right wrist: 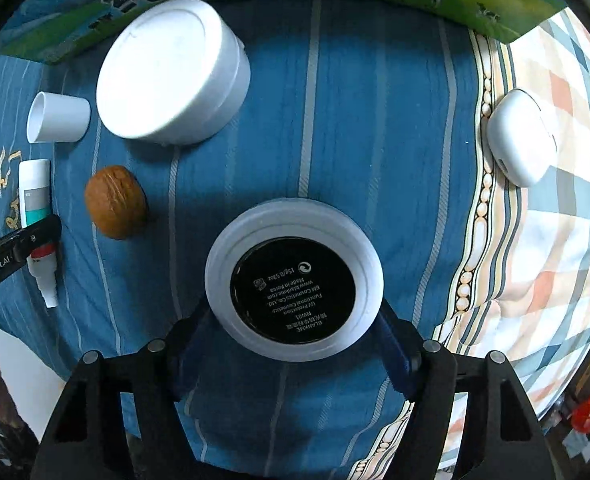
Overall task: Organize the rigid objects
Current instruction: 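Grasp the white tube with the left tool while the right tool grasps the black-lidded jar, then lift the tube and jar with both tools and carry them into the box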
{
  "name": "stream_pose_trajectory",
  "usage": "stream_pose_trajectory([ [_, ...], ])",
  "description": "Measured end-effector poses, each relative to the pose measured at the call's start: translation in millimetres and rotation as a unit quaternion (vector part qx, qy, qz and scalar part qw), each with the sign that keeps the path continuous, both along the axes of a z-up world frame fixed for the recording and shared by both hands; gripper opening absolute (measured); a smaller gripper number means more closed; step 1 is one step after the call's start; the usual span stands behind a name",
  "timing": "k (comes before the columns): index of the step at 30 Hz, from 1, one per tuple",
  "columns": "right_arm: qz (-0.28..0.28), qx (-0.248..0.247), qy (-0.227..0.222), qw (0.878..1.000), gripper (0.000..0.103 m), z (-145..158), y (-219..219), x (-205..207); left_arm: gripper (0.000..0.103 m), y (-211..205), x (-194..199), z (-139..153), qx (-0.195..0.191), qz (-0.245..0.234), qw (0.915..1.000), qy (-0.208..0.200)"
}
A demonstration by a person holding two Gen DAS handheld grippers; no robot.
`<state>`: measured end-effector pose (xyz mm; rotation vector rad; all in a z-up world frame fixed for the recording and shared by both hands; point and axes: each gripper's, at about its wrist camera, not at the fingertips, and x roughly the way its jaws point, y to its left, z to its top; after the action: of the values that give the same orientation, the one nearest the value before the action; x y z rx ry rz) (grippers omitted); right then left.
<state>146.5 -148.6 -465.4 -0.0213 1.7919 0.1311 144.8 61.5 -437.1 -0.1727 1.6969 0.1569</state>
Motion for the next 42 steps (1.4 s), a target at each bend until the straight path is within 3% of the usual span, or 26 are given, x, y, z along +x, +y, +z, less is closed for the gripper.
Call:
stream_pose_trajectory([
  [3,0.011,-0.012,0.005,1.0,0.08,-7.3,5.1,4.0,0.033,5.6,5.6,-0.9,-0.002,-0.003,1.0,0.003],
  [8,0.038,-0.045,-0.006,0.998,0.074,-10.3,17.4,-3.4,0.031,-2.0,20.3,3.4,0.003,-0.007,1.0,-0.005],
  [17,0.039,-0.007,-0.022,0.999,0.072,19.7,12.7,-22.8,0.03,-7.1,2.6,50.3,-0.027,0.007,0.999,-0.036],
  [23,0.04,0.013,-0.05,0.998,0.068,50.2,8.3,-26.6,0.03,-9.6,-2.2,78.7,-0.025,-0.001,0.9978,-0.062],
  [24,0.046,0.009,-0.053,0.998,0.01,55.8,10.2,-26.4,0.03,-9.3,-3.2,82.1,-0.029,0.001,0.9975,-0.065],
  [25,0.047,0.013,-0.052,0.997,0.0,59.0,10.1,-24.8,0.03,-10.8,-3.8,87.9,-0.032,-0.001,0.997,-0.07],
  [30,0.036,0.032,-0.054,0.997,0.0,66.9,4.8,-9.3,0.03,-13.9,-2.0,102.5,-0.031,-0.011,0.9956,-0.088],
  [33,-0.022,0.064,-0.058,0.996,0.004,72.4,-1.0,6.5,0.03,-17.9,0.6,105.3,-0.034,-0.01,0.9953,-0.09],
  [35,-0.041,0.082,-0.065,0.994,0.024,77.8,-5.3,7.0,0.03,-14.4,11.2,100.4,-0.037,-0.009,0.9955,-0.087],
  [36,-0.054,0.093,-0.062,0.992,0.049,77.2,-4.2,10.0,0.03,-16.7,12.8,96.9,-0.037,-0.006,0.9955,-0.088],
  [37,-0.066,0.118,-0.057,0.989,0.065,76.0,-1.9,12.9,0.03,-15.6,14.5,93.4,-0.035,-0.004,0.9957,-0.085],
  [42,-0.058,0.152,-0.046,0.986,0.069,73.7,32.0,19.8,0.03,-12.9,16.1,73.2,-0.036,0.017,0.9963,-0.076],
])
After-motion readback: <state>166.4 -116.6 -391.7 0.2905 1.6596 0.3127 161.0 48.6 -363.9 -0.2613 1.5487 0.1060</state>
